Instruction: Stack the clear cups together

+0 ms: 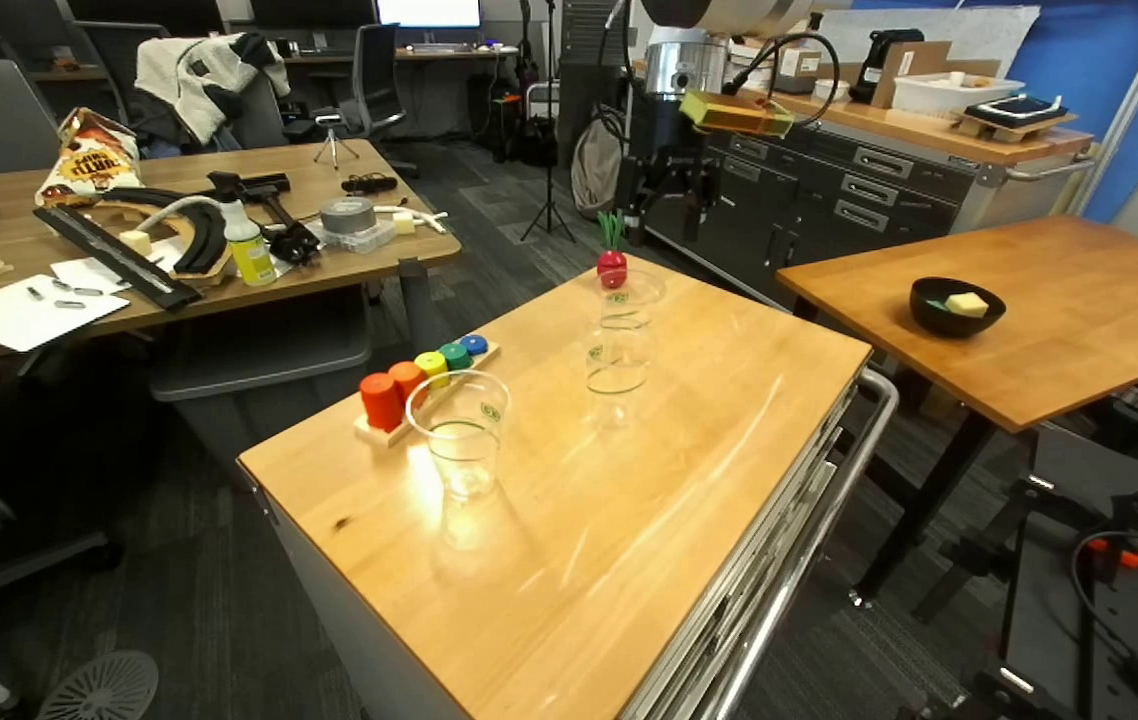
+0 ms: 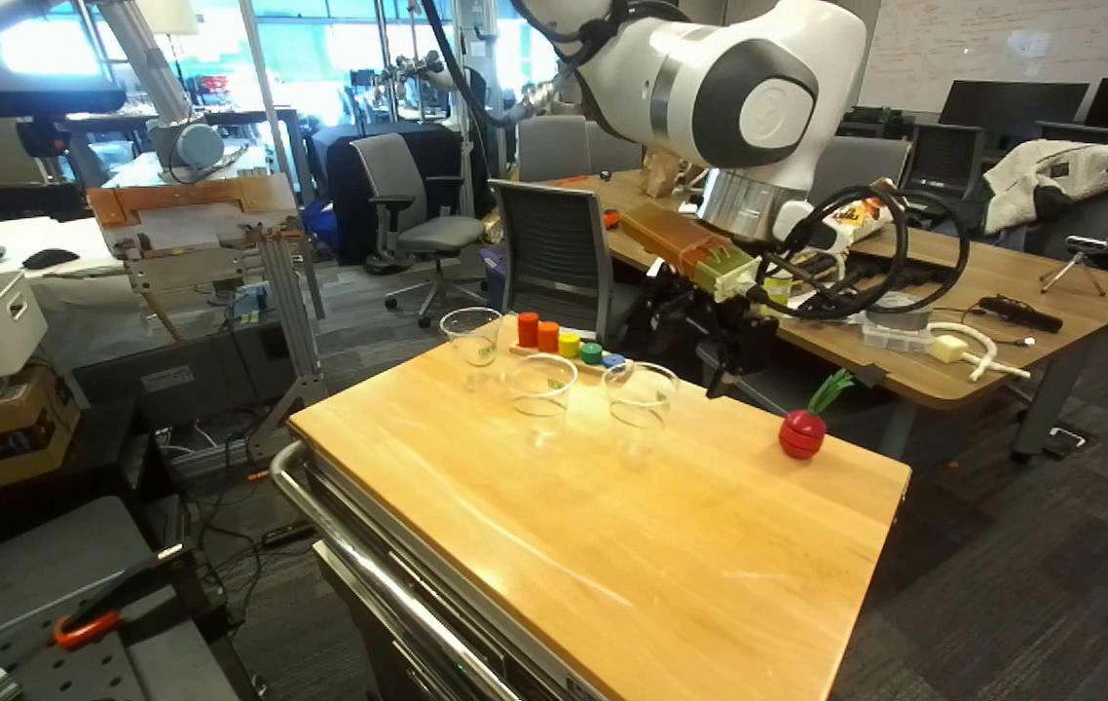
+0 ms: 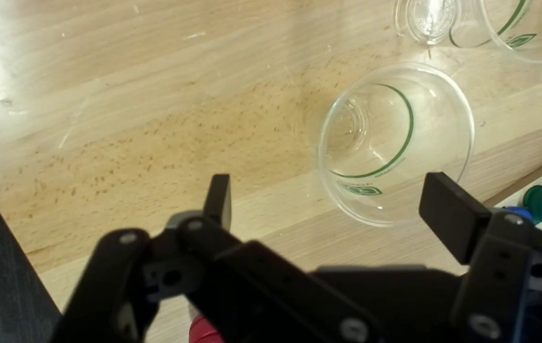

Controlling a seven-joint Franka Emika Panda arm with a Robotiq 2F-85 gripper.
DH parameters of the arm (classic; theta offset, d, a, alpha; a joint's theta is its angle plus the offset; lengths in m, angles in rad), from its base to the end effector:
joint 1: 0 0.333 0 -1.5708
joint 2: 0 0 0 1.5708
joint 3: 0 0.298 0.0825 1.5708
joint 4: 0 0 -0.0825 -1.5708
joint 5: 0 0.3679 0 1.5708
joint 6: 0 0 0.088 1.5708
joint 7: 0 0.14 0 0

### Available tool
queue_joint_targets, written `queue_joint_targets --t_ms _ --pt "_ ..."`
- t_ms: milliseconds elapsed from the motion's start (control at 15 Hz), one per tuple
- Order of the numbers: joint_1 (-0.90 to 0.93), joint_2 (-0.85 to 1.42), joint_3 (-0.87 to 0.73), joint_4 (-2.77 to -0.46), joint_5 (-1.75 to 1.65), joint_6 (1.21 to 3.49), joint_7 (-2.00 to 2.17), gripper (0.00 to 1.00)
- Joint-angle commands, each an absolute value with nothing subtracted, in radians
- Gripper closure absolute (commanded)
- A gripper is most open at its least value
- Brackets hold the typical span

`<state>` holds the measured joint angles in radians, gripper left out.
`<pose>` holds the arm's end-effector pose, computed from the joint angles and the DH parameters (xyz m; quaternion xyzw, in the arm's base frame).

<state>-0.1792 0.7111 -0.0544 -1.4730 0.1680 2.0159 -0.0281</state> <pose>0.6555 -0.1362 0.2089 -0.9853 0.1391 0.0751 0.0646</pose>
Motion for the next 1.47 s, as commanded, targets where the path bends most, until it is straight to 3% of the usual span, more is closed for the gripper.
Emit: queue_joint_targets --t_ms 0,333,400,467,600,1133,1200,1400 --pt "-0.199 0.796 -0.038 -1.379 0.185 1.974 -0.042 0.0" --pt "-0.2 0.856 -0.034 -1.355 0.18 1.946 -0.039 0.0" --pt "-0.2 0.863 -0.034 -1.35 0.18 1.937 -0.037 0.04" --pt "-0.201 0.871 -0.033 -1.343 0.182 1.927 -0.036 0.26" --pt "-0.202 0.872 -0.03 -1.34 0.187 1.92 -0.034 0.3" --pt "-0.212 0.856 -0.008 -1.305 0.235 1.904 -0.029 0.94" --pt "-0.213 0.857 -0.007 -1.3 0.242 1.905 -0.028 0.99" --pt "-0.219 0.858 -0.005 -1.293 0.265 1.909 -0.02 1.0"
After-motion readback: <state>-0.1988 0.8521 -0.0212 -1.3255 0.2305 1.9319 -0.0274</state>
